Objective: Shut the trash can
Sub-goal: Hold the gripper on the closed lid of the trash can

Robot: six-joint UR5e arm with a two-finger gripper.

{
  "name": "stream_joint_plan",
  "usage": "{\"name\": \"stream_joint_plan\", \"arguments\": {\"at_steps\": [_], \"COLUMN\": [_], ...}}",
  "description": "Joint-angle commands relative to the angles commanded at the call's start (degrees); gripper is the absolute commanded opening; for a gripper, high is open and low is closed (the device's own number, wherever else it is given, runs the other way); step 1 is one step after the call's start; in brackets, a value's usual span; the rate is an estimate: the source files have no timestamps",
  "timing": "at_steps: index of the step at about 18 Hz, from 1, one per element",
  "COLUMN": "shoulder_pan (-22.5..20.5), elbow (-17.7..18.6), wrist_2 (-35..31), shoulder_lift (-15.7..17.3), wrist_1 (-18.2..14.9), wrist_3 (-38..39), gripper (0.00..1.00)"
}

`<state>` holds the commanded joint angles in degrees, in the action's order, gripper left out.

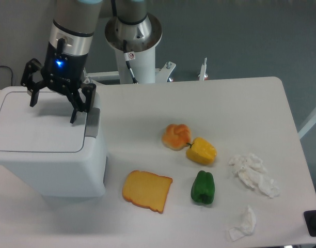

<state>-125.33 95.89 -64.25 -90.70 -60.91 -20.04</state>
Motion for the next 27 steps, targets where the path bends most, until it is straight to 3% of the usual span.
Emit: {"name": "stream_joint_plan", "arguments": {"at_steps": [27], "shoulder_pan": [-0.79], "elbow": [-1.49], "wrist_2": [0.18], "shoulder_lift": [-0.62], "wrist_1": [-0.26], "wrist_3": [0.09], "gripper": [1.0]}}
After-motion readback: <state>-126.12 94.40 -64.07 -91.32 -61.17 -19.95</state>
